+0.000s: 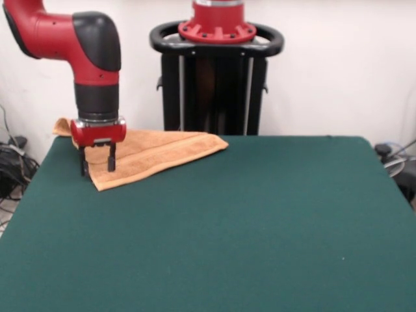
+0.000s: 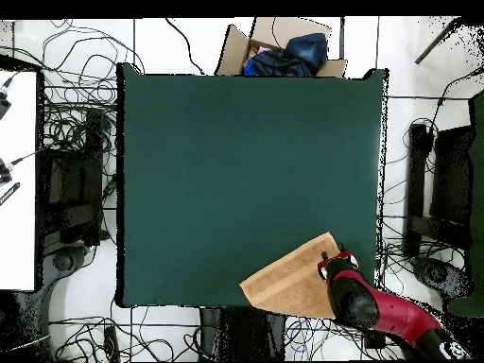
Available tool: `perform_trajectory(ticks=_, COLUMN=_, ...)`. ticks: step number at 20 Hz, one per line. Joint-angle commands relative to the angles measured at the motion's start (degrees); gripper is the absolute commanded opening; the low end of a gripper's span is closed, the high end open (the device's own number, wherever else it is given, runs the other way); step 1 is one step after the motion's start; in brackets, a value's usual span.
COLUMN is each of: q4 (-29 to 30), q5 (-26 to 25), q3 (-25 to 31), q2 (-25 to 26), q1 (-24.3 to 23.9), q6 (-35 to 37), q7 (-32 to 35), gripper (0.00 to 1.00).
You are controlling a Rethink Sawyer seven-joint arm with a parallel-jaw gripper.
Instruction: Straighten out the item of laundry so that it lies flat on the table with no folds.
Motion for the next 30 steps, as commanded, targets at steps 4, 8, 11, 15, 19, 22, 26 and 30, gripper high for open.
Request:
perform_trajectory(ticks=4, q4=-10.66, q5=-1.63, q3=6.44, q2=11.18, q1=-1.38, q6=18.13, q7=-2.26, gripper=1.0)
perform_trajectory(ticks=8, q4=-12.99, q5=-2.08, q3=6.4, q2=12.63, q1=-0.62, q6=18.59, q7=-1.52, gripper=1.0)
perform_trajectory(ticks=11, q4=-13.05, q5=-2.37, q3=6.92, q2=12.5, q1=-1.11, q6=19.72, q7=-1.76, gripper=1.0)
perform_trajectory(ticks=15, q4=-15.12, q5=-2.52, q3=7.25, q2=14.17, q1=-1.48, q6=22.42, q7=-2.83, gripper=1.0)
perform_trajectory(ticks=19, q4=-16.44, q5=-2.64, q3=7.59, q2=15.16, q1=-1.93, q6=25.49, q7=-3.87, gripper=1.0)
perform_trajectory(ticks=22, q4=-17.29, q5=-3.09, q3=8.0, q2=15.95, q1=-2.48, q6=27.01, q7=-4.58, gripper=1.0)
perform_trajectory(ticks=26, q4=-17.96, q5=-3.89, q3=9.18, q2=16.87, q1=-3.57, q6=28.22, q7=-5.23, gripper=1.0)
perform_trajectory(ticks=30, q4=-18.18, q5=-4.69, q3=9.78, q2=17.02, q1=-3.81, q6=29.34, q7=-5.24, gripper=1.0)
